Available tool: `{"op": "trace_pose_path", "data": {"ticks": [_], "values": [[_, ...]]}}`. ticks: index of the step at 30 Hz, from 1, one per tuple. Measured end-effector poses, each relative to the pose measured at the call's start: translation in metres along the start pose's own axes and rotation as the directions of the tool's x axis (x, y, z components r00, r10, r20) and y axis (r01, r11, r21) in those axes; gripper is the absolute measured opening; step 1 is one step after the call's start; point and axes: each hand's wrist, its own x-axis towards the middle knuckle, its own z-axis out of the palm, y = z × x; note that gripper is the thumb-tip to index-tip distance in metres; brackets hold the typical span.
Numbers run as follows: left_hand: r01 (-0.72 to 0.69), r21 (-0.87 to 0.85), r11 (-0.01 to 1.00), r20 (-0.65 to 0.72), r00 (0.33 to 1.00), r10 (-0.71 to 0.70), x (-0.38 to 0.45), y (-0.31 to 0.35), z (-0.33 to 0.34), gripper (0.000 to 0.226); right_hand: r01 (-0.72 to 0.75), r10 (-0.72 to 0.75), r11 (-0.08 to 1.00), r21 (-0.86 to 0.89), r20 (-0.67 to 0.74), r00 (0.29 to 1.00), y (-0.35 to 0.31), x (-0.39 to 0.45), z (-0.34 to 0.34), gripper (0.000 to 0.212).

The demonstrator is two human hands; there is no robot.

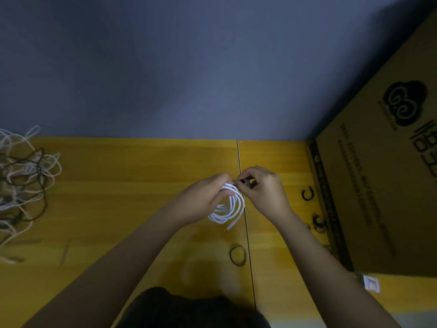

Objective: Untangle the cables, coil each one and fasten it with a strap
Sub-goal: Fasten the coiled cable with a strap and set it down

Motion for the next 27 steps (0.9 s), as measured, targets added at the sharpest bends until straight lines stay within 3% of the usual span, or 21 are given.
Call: {"op": "trace_pose_path", "data": {"ticks": [4,7,10,14,20,27], "values": [[-0.051,-0.064,0.997,-0.008,0.999,0.051,-0.014,0.001,-0.014,0.01,0.128,-0.131,0.991,0.032,0.163,0.978,-0.021,0.002,-0.005,0.008],[-0.087,-0.103,0.991,-0.03,0.996,0.084,-0.023,0.0,-0.024,0.012,-0.1,0.033,0.958,0.269,0.243,0.969,-0.034,0.003,-0.006,0.008],[-0.1,-0.145,0.984,-0.044,0.995,0.094,-0.029,0.002,-0.032,0.013,-0.313,0.141,0.793,0.522,0.343,0.929,-0.048,0.004,-0.009,0.006],[-0.112,-0.192,0.975,-0.051,0.993,0.104,-0.03,0.002,-0.036,0.011,-0.471,0.185,0.673,0.571,0.486,0.854,-0.057,0.005,-0.016,0.007],[-0.104,-0.212,0.972,-0.045,0.994,0.097,-0.026,-0.006,-0.037,0.01,-0.516,0.218,0.603,0.609,0.496,0.84,-0.067,0.005,-0.022,0.013],[-0.12,-0.178,0.977,-0.11,0.989,0.101,-0.025,-0.004,-0.03,0.011,-0.41,0.211,0.706,0.577,0.381,0.9,-0.079,0.005,-0.027,0.017]]}}
